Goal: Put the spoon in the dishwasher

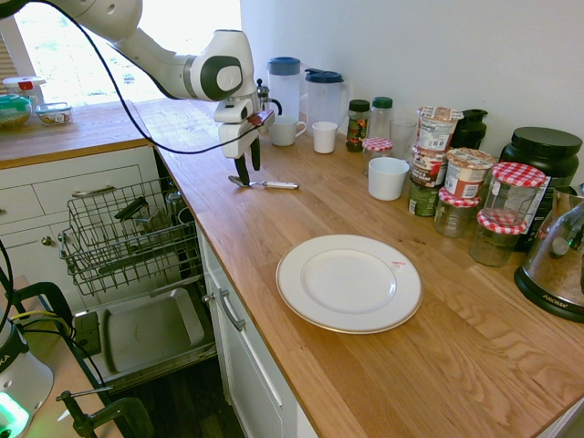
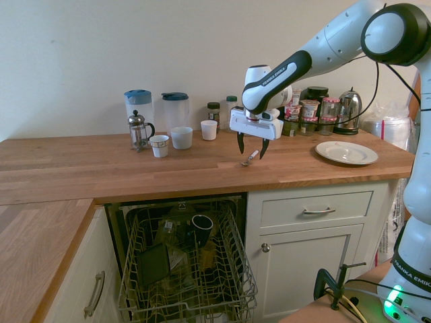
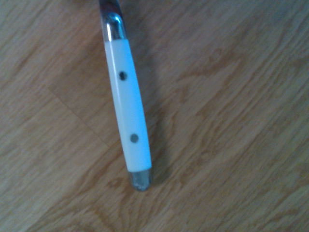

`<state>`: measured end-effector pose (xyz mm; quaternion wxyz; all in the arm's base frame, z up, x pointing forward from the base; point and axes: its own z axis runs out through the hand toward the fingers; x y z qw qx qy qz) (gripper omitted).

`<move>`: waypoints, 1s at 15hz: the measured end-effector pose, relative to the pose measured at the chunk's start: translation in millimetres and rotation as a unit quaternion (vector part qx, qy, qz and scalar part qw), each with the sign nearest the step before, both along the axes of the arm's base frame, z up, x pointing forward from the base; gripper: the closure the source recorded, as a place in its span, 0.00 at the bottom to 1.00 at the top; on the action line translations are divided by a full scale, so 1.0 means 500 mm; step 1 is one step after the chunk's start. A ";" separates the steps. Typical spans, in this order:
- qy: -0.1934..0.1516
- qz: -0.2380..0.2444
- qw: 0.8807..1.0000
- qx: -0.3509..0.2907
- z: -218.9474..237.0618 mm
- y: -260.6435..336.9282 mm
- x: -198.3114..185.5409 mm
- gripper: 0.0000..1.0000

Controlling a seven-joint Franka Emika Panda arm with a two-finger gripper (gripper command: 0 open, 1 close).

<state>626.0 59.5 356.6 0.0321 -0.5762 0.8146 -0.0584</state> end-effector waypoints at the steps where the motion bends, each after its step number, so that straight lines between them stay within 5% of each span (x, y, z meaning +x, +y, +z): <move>1: 0.002 -0.006 1.000 -0.001 -0.006 -0.002 0.011 0.00; 9: 0.021 -0.020 1.000 -0.006 -0.036 0.002 0.049 0.00; 10: 0.022 -0.020 1.000 -0.006 -0.040 0.002 0.052 1.00; 15: 0.025 -0.018 1.000 -0.005 -0.042 0.010 0.055 1.00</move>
